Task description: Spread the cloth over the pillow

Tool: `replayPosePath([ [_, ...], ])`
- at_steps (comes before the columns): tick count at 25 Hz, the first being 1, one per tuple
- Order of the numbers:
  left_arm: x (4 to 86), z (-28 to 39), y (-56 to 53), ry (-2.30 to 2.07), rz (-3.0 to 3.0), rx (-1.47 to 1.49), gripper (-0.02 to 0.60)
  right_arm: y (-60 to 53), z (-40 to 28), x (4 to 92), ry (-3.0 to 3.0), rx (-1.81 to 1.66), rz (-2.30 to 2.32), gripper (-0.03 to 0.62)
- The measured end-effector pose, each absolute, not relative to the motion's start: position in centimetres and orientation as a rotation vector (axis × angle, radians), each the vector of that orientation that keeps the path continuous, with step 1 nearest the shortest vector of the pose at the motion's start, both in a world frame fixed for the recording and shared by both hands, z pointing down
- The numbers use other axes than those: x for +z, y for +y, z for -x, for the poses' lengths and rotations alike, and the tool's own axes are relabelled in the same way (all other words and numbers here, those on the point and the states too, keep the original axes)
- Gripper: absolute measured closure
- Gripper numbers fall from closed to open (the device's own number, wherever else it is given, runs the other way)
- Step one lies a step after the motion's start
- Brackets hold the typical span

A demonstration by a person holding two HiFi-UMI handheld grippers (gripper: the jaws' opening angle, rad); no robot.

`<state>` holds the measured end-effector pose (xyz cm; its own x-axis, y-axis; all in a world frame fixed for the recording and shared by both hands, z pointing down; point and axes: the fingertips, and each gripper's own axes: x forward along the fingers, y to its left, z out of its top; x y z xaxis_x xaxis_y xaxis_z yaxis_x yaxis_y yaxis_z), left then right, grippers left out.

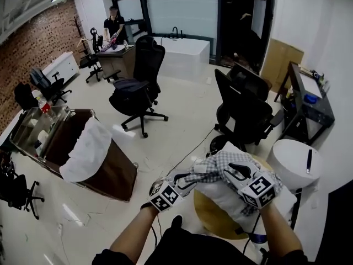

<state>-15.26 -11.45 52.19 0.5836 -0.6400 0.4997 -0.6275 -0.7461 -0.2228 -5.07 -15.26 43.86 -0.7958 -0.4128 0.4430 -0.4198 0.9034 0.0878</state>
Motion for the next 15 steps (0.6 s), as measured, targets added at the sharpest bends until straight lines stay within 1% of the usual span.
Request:
replayPosePath([
  [8, 56.7, 16.7, -12.3, 1.025, 2.810, -1.025, 0.430, -14.0, 6.8, 46.1, -2.543, 0.007, -0.533, 0.461],
  [12, 60.9, 15.5, -12.7, 0.831, 2.734, -1.201, 0.430, -13.8, 7.7, 48.0, -2.500, 0.028, -0.522, 0.457],
  [15, 64.5, 14.5, -12.9, 0.676, 2.637, -1.330, 0.410, -13.4, 8.2, 49.0, -2.488, 0.061, -0.528, 0.457],
])
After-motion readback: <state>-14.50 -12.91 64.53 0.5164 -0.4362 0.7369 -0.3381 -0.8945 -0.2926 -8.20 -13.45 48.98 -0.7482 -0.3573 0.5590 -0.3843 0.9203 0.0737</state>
